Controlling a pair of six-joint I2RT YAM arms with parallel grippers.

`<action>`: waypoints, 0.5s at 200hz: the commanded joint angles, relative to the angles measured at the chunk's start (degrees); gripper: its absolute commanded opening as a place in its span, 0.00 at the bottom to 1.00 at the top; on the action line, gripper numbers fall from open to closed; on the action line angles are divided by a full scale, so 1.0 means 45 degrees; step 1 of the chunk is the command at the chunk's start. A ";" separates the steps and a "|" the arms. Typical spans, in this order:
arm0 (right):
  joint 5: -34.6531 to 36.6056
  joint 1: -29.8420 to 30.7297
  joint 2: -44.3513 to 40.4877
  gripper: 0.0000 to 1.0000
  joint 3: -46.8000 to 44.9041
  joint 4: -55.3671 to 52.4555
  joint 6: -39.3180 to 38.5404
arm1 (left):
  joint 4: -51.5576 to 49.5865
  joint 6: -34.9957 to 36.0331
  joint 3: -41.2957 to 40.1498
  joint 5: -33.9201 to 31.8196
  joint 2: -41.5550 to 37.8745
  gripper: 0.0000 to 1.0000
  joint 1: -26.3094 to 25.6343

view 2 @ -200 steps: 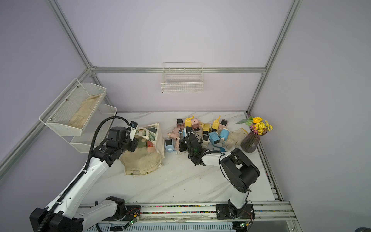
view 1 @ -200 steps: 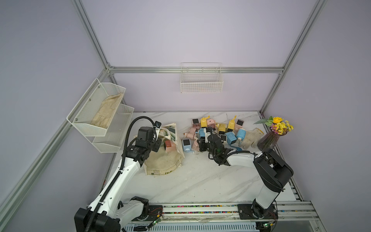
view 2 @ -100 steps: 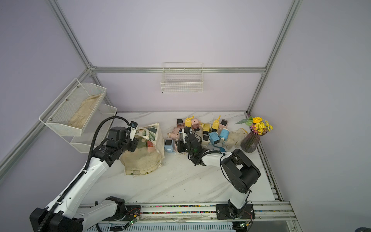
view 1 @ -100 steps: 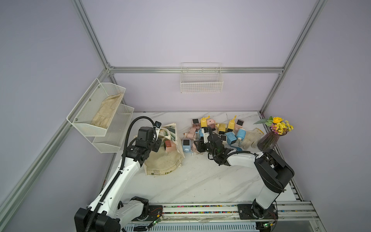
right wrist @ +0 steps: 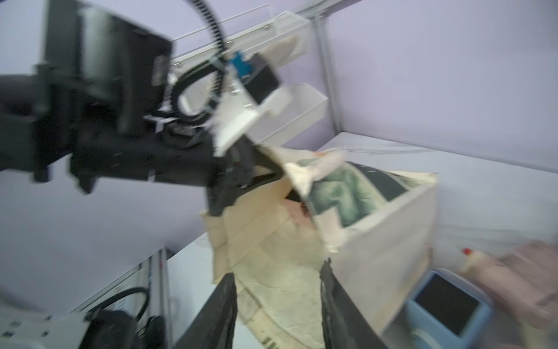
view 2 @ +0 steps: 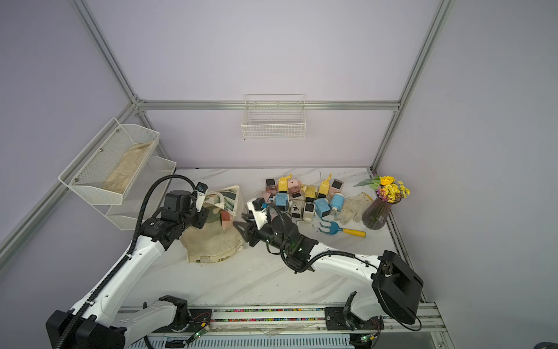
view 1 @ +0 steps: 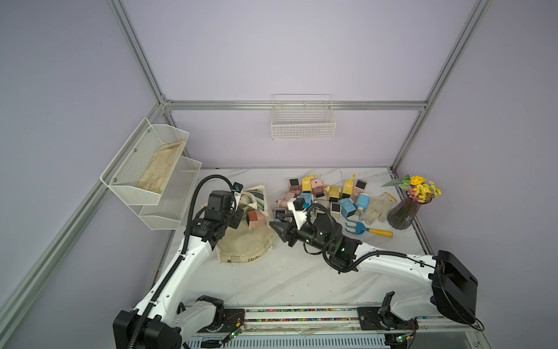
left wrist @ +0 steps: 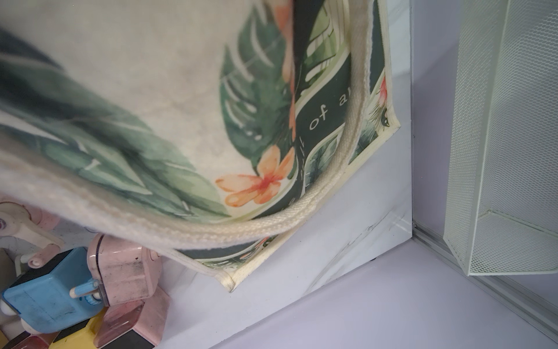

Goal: Take out the pencil sharpeners from the tote bags
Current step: Place the pencil sharpener at the center of the board, then pick up the pencil sharpener from the canvas bag.

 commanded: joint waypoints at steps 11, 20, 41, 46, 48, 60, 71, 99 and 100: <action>0.1167 0.1665 0.1744 0.47 0.0748 0.0757 0.0300 | 0.0238 -0.0772 0.1110 -0.0323 0.0117 0.00 -0.0015; 0.1605 0.2050 0.2434 0.47 0.1102 0.0815 0.0789 | 0.0218 -0.0854 0.1160 -0.0297 0.0127 0.00 -0.0014; 0.2714 0.2725 0.4065 0.50 0.2092 0.0755 0.1789 | 0.0177 -0.1024 0.1213 -0.0277 0.0096 0.00 0.0006; 0.3050 0.2834 0.4460 0.50 0.2311 0.0772 0.2085 | 0.0195 -0.1037 0.1213 -0.0263 0.0084 0.00 0.0002; 0.3190 0.2880 0.4596 0.50 0.2370 0.0770 0.2159 | 0.0191 -0.1051 0.1213 -0.0258 0.0080 0.00 0.0002; 0.3984 0.2995 0.5517 0.51 0.2902 0.0640 0.3301 | 0.0176 -0.1169 0.1260 -0.0203 0.0091 0.00 0.0003; 0.4035 0.2987 0.6497 0.54 0.3463 0.0603 0.3990 | 0.0139 -0.1297 0.1334 -0.0164 0.0109 0.00 0.0003; 0.4548 0.3078 0.8925 0.57 0.5882 -0.0739 0.3949 | 0.0059 -0.1610 0.1474 0.0010 0.0126 0.00 0.0002; 0.4612 0.3071 0.8997 0.58 0.5953 -0.0805 0.3950 | 0.0059 -0.1623 0.1480 0.0023 0.0118 0.00 0.0002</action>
